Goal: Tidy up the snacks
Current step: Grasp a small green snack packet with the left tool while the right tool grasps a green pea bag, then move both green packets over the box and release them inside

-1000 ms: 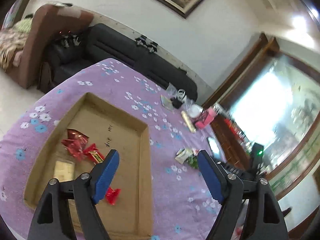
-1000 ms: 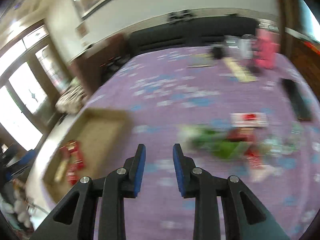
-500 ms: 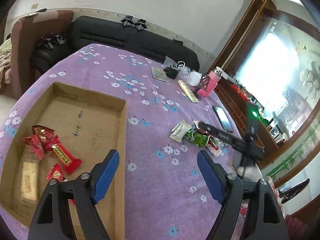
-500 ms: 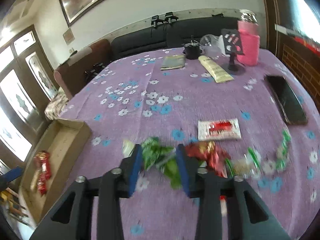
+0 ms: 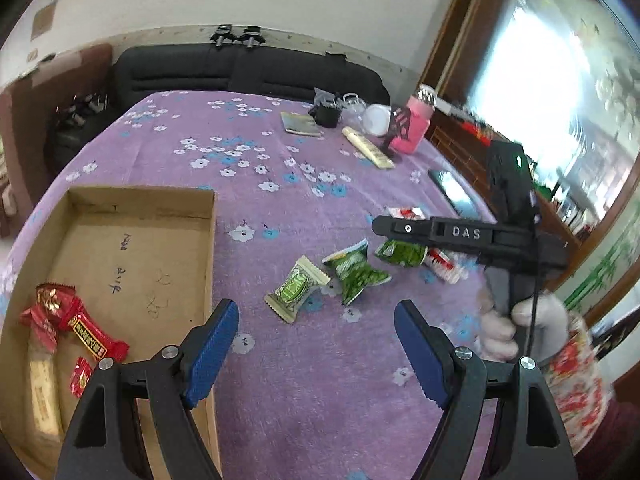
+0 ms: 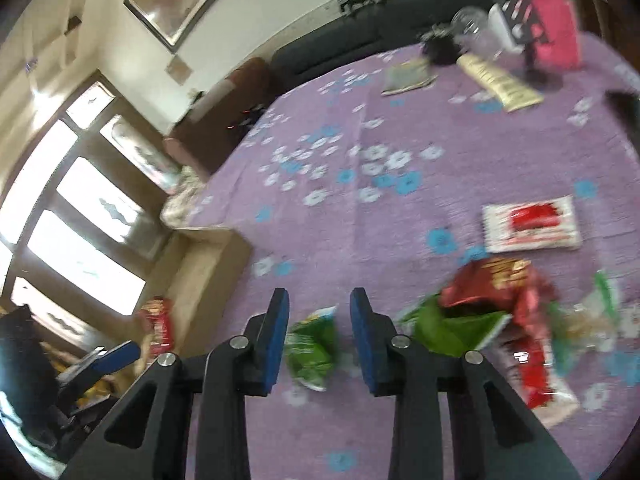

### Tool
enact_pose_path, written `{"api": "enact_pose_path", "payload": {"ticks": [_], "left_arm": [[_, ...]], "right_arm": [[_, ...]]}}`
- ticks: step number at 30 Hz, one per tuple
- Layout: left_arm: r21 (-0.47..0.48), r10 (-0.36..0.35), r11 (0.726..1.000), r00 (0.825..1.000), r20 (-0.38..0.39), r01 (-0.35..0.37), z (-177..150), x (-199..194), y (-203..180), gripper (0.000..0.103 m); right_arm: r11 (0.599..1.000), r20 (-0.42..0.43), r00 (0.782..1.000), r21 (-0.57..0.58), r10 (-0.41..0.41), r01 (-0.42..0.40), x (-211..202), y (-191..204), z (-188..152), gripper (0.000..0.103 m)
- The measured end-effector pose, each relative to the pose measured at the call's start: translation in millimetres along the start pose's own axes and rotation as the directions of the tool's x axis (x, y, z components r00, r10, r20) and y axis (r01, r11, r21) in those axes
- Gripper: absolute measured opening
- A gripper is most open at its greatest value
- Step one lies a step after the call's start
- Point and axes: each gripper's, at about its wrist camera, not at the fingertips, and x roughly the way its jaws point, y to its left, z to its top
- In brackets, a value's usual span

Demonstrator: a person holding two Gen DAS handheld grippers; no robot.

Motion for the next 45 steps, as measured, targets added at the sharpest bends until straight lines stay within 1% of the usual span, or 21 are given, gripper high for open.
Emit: {"api": "enact_pose_path", "payload": {"ticks": [1,3,5,7,9,10,11,12,14,17,21,22,25,26,28,29,32,36,40,42,45], "left_arm": [[0.033,0.009,0.999,1.000,-0.004,-0.009,-2,3,-5,0.083],[0.078,0.016,0.997,1.000,-0.012,-0.015,-4,6,-11,0.083],[0.125,0.024,0.992,0.999,-0.028,-0.020,-3,12,-16,0.083],[0.145,0.030,0.989,0.998,-0.046,-0.023,-2,19,-17,0.083],[0.157,0.038,0.987,0.996,-0.079,-0.025,1,32,-17,0.083],[0.161,0.041,0.987,0.995,-0.094,-0.026,2,39,-18,0.083],[0.176,0.050,0.984,0.990,-0.129,-0.026,4,50,-19,0.083],[0.182,0.057,0.983,0.988,-0.143,-0.030,5,58,-19,0.083],[0.189,0.075,0.981,0.983,-0.170,-0.042,8,72,-21,0.083],[0.209,0.094,0.976,0.979,-0.182,-0.055,13,86,-24,0.083],[0.239,0.131,0.968,0.971,-0.200,-0.082,22,107,-24,0.082],[0.247,0.142,0.965,0.968,-0.207,-0.088,23,113,-24,0.078],[0.269,0.169,0.958,0.951,-0.257,-0.098,21,127,-21,0.052],[0.259,0.155,0.962,0.954,-0.256,-0.087,22,126,-20,0.040],[0.262,0.160,0.961,0.953,-0.257,-0.091,23,123,-21,0.022],[0.258,0.157,0.962,0.954,-0.256,-0.089,22,123,-21,0.019],[0.239,0.154,0.966,0.958,-0.241,-0.095,19,117,-21,0.019],[0.182,0.111,0.980,0.973,-0.204,-0.074,18,96,-17,0.019],[0.100,0.061,0.994,0.988,-0.142,-0.047,24,59,-6,0.019],[0.068,0.065,0.996,0.993,-0.099,-0.058,27,34,6,0.019],[0.007,0.085,0.996,0.995,-0.056,-0.085,31,2,35,0.019]], "right_arm": [[1.000,-0.009,1.000,-0.008,-0.004,0.004,3,3,-2,0.032],[0.999,-0.026,0.999,-0.028,-0.025,0.025,12,12,-7,0.041],[0.997,-0.029,0.998,-0.054,-0.059,0.057,23,19,-12,0.046],[0.993,-0.037,0.995,-0.085,-0.090,0.087,31,24,-16,0.047],[0.979,-0.037,0.987,-0.136,-0.159,0.153,40,31,-23,0.047],[0.975,-0.039,0.985,-0.152,-0.171,0.163,43,32,-26,0.047],[0.974,-0.039,0.983,-0.148,-0.177,0.170,44,31,-28,0.043],[0.975,-0.036,0.984,-0.144,-0.176,0.169,43,29,-28,0.035],[0.978,-0.030,0.985,-0.131,-0.168,0.162,40,25,-28,0.033],[0.976,0.007,0.983,-0.121,-0.181,0.180,29,20,-28,0.032],[0.980,0.063,0.985,-0.105,-0.161,0.166,12,17,-25,0.032],[0.982,0.075,0.986,-0.100,-0.151,0.158,9,16,-24,0.032],[0.986,0.092,0.987,-0.085,-0.134,0.141,4,12,-23,0.032],[0.987,0.091,0.987,-0.078,-0.130,0.138,4,9,-22,0.032],[0.989,0.085,0.988,-0.063,-0.129,0.134,5,6,-21,0.032],[0.990,0.084,0.988,-0.055,-0.127,0.132,5,5,-20,0.032],[0.990,0.097,0.988,-0.054,-0.123,0.128,1,5,-21,0.032],[0.990,0.117,0.986,-0.056,-0.120,0.127,-3,7,-22,0.032],[0.988,0.124,0.983,-0.057,-0.133,0.140,-2,8,-23,0.032],[0.987,0.126,0.982,-0.059,-0.142,0.150,-2,9,-24,0.032],[0.984,0.127,0.979,-0.059,-0.158,0.167,-1,14,-25,0.032]]}}
